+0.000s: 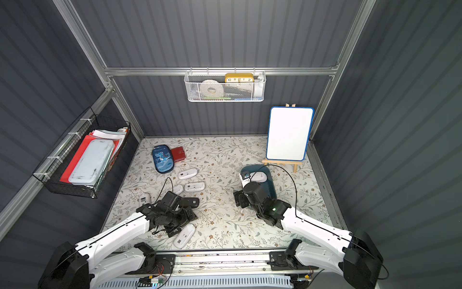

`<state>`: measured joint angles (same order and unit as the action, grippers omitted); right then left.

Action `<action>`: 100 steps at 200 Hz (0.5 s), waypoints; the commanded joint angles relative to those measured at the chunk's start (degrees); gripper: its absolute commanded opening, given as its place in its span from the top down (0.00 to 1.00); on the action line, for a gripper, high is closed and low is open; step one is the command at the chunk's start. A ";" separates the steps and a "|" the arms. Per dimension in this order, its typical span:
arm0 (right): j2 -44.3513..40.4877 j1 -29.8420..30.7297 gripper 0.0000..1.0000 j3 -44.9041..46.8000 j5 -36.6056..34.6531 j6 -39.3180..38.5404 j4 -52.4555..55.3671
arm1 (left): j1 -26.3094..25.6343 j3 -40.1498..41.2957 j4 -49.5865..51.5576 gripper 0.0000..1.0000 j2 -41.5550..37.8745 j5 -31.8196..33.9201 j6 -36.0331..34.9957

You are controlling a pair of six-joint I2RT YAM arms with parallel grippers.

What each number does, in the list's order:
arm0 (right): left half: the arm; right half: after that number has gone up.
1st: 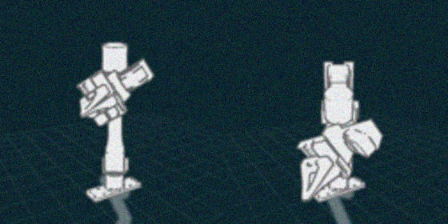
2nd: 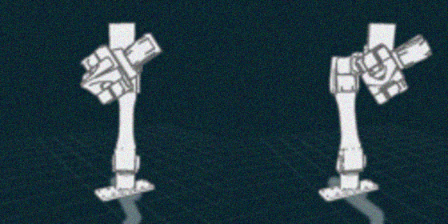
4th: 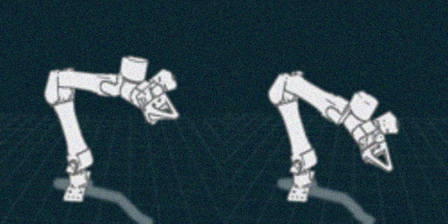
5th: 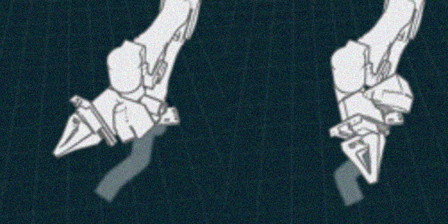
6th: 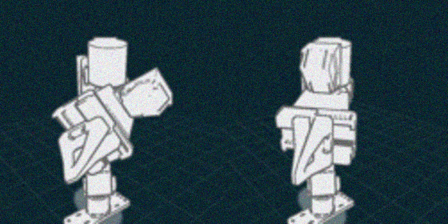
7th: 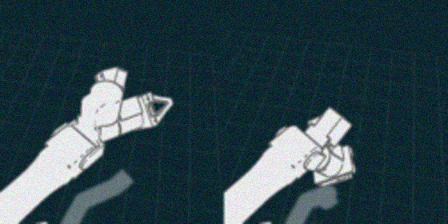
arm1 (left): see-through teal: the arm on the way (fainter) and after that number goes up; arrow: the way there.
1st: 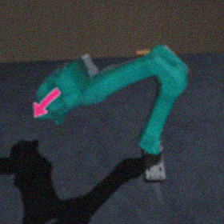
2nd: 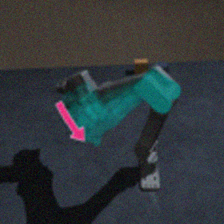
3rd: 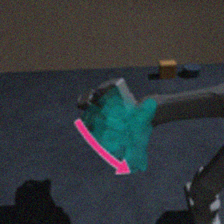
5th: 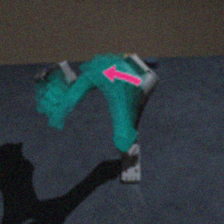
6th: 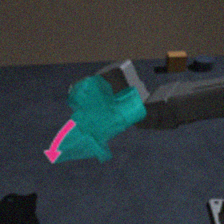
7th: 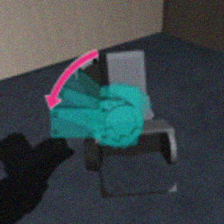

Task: Put the mouse in the storage box
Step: Pick up the mouse from the center of the board.

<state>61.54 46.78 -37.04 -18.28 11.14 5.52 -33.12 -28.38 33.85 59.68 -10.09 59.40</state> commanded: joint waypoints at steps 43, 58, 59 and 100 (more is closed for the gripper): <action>-0.46 0.33 0.15 0.43 -1.00 0.65 -0.82 | -1.81 4.15 3.18 0.01 -4.01 -5.31 -0.32; -0.39 0.33 0.15 0.34 -1.12 0.64 -0.83 | -2.11 3.38 1.96 0.02 -1.28 -4.24 -0.68; -0.42 0.32 0.15 0.32 -1.13 0.64 -0.79 | -2.16 3.31 1.90 0.02 -0.99 -4.15 -0.68; -0.63 0.32 0.15 0.43 -1.24 0.68 -0.69 | -6.36 1.34 -0.64 0.06 5.50 -2.30 -0.27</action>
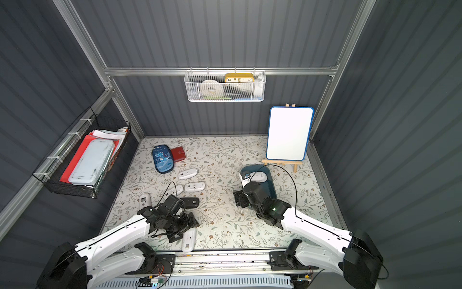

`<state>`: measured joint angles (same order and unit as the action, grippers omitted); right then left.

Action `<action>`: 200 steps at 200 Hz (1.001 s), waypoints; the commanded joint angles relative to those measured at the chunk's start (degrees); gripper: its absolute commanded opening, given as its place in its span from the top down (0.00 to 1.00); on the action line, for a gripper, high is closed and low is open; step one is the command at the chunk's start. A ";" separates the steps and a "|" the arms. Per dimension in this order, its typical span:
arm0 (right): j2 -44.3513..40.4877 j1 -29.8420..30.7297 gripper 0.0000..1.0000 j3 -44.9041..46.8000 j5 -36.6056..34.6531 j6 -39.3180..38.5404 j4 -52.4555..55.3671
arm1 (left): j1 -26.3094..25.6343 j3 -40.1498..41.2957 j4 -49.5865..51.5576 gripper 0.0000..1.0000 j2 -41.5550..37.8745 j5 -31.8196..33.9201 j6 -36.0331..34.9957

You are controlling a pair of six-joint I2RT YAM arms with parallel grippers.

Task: Put the mouse in the storage box
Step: Pick up the mouse from the center of the board.

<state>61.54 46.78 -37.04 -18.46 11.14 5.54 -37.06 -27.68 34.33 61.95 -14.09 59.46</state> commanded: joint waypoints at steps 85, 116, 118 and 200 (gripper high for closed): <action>-0.28 0.32 0.15 0.25 -1.33 0.75 -0.63 | -14.85 -1.25 0.02 0.07 11.66 5.75 3.58; -0.19 0.33 0.15 0.20 -1.51 0.73 -0.58 | -18.75 -4.06 0.41 0.08 17.68 8.05 3.38; -0.23 0.33 0.14 0.19 -1.56 0.73 -0.54 | -19.02 -4.36 0.51 0.08 18.14 8.31 3.38; -0.37 0.34 0.15 0.21 -1.84 0.73 -0.39 | -28.06 -9.73 3.20 0.27 29.62 10.74 2.75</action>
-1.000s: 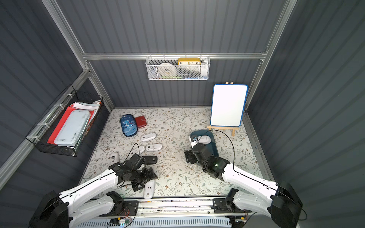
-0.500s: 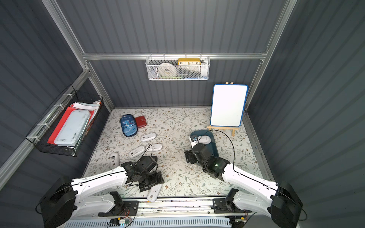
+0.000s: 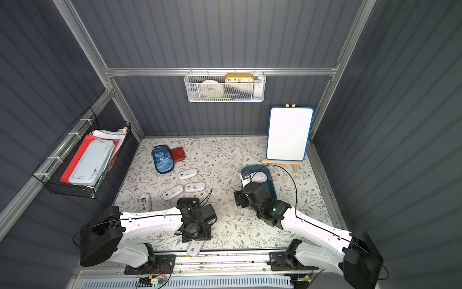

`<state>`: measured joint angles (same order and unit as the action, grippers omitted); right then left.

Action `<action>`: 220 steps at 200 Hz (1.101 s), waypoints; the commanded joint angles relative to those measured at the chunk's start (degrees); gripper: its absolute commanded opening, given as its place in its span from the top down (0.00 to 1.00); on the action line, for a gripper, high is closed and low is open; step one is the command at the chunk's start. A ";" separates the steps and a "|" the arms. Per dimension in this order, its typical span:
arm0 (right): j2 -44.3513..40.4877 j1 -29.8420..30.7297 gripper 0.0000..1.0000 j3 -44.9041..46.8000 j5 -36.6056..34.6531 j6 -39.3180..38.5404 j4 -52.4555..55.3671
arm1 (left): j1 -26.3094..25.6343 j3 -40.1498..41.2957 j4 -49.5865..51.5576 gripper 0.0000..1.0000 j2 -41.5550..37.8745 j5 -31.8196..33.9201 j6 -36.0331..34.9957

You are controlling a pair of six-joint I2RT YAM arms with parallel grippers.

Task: Put the mouse in the storage box
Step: Pick up the mouse from the center of the board.

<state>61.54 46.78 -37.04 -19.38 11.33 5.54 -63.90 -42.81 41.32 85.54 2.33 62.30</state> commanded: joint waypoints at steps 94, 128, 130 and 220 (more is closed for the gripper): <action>-0.28 0.32 0.15 0.08 -0.67 0.44 -0.31 | -1.23 3.02 -4.41 0.63 3.92 -3.49 2.69; -0.62 0.33 0.15 0.12 -0.83 0.75 -0.29 | -0.14 -4.77 -3.47 0.63 0.56 1.51 3.06; -0.67 0.37 0.15 0.12 -0.84 0.85 -0.34 | 0.12 -5.41 -3.45 0.63 0.43 1.84 2.95; -11.67 0.32 0.15 0.69 2.73 7.12 2.79 | 20.86 -20.87 -21.34 0.65 -0.58 -4.38 -4.74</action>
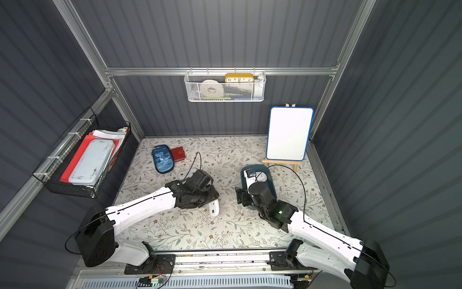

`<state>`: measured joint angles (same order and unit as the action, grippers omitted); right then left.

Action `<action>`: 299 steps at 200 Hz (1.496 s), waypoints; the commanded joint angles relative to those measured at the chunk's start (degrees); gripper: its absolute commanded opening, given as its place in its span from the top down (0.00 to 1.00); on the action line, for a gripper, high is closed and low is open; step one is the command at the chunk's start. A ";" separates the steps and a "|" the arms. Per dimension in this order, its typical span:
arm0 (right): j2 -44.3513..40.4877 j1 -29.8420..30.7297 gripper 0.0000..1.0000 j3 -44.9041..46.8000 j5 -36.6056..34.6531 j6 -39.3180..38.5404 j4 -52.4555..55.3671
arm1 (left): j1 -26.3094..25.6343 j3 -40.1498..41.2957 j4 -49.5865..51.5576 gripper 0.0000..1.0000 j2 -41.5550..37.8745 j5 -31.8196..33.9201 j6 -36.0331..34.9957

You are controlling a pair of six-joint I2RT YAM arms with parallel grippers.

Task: Put the mouse in the storage box
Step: Pick up the mouse from the center of the board.

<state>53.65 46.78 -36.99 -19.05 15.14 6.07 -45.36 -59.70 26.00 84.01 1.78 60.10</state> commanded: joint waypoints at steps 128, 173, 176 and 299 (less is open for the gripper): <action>6.38 0.32 0.17 -5.68 24.78 12.55 0.61 | 3.54 -7.89 -12.90 0.66 2.59 -10.26 -2.09; 13.00 0.27 0.20 -9.93 23.12 11.52 -1.55 | 3.57 -6.27 -14.01 0.65 1.37 -12.32 -2.18; 13.34 0.30 0.21 -10.19 22.67 11.42 -1.42 | 3.54 -6.24 -14.04 0.65 1.26 -12.33 -2.18; 21.45 -0.68 0.70 -16.17 20.41 10.22 -2.07 | 3.61 -3.65 -14.79 0.56 -1.37 -13.90 -2.70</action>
<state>74.74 46.52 -50.78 2.00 25.65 5.23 -41.89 -64.40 12.32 83.92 -10.55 58.78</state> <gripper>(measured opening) 0.347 0.572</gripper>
